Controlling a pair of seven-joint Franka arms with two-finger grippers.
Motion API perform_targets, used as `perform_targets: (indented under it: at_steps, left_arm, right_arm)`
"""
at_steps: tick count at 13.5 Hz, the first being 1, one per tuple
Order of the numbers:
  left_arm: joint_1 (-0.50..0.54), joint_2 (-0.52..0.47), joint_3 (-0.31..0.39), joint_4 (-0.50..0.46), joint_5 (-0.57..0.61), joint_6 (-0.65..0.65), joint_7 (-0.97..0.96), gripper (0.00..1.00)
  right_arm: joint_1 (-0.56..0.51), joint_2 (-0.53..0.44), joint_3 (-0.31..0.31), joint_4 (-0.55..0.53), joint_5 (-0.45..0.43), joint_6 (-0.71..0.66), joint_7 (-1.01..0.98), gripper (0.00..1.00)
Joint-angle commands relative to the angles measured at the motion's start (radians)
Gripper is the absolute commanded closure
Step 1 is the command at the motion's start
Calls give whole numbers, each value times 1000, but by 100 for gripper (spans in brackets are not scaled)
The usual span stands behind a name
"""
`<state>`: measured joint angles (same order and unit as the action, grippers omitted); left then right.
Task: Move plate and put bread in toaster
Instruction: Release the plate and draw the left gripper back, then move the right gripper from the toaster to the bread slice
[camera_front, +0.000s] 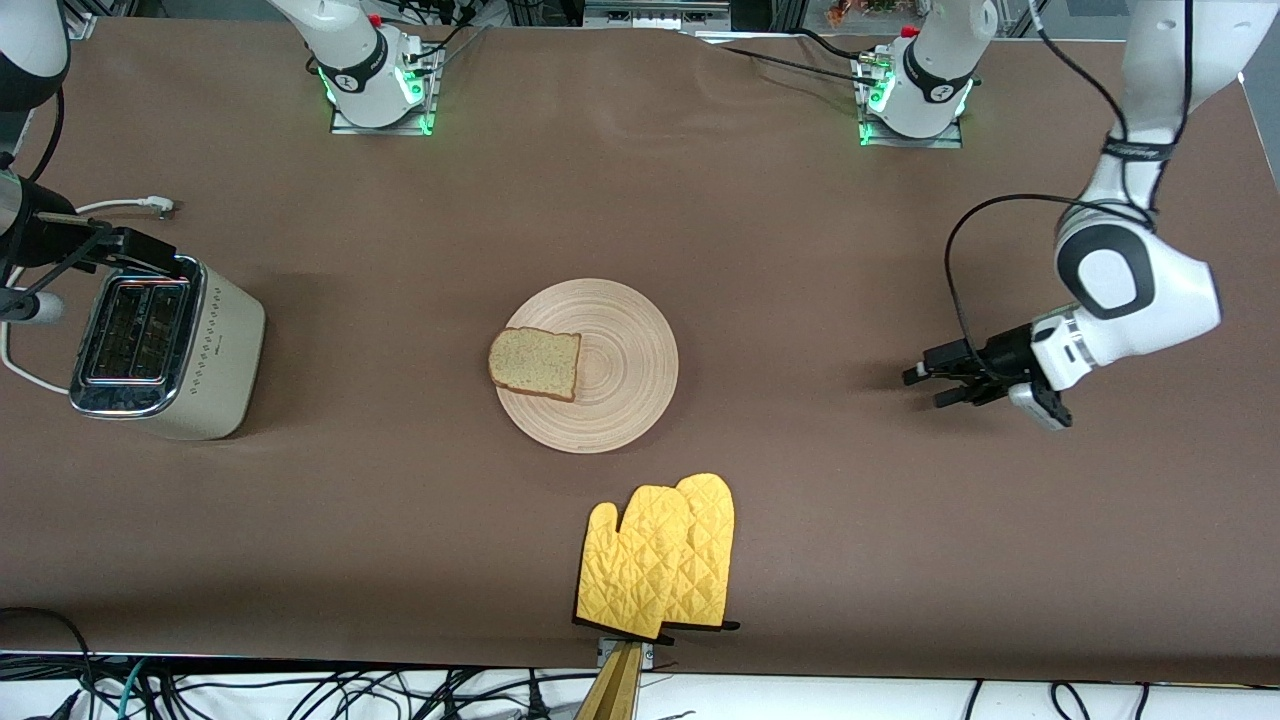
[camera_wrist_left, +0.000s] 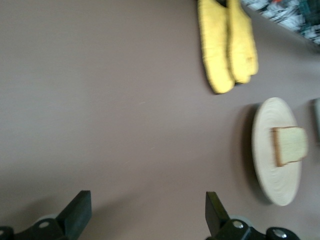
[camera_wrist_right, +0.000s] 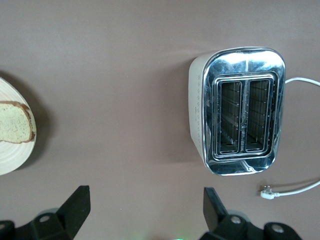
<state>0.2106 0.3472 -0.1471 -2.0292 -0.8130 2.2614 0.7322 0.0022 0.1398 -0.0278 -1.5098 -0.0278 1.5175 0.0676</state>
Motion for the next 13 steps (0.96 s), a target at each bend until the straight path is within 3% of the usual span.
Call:
perform_targets:
  at_steps: [1,4,7,10,13]
  left_arm:
    - [7,-82,-6,47,213,-83,-245,0]
    - [6,-154,-15,73,476,-147,-584,0]
    - [-2,-232,-54,134,662,-335,-825,0]
    - [-7,-249,-62,295,767,-581,-899,0]
    - [-26,-266,-54,417,834,-738,-899,0]
  right_arm:
    - [-7,17,0,16,43,13,9,0]
    - [21,26,8,14,37,10,18,0]
    - [22,37,8,11,40,15,24,0]
    - [25,63,9,10,51,12,12,0]
    - [105,93,11,14,46,38,28,0]
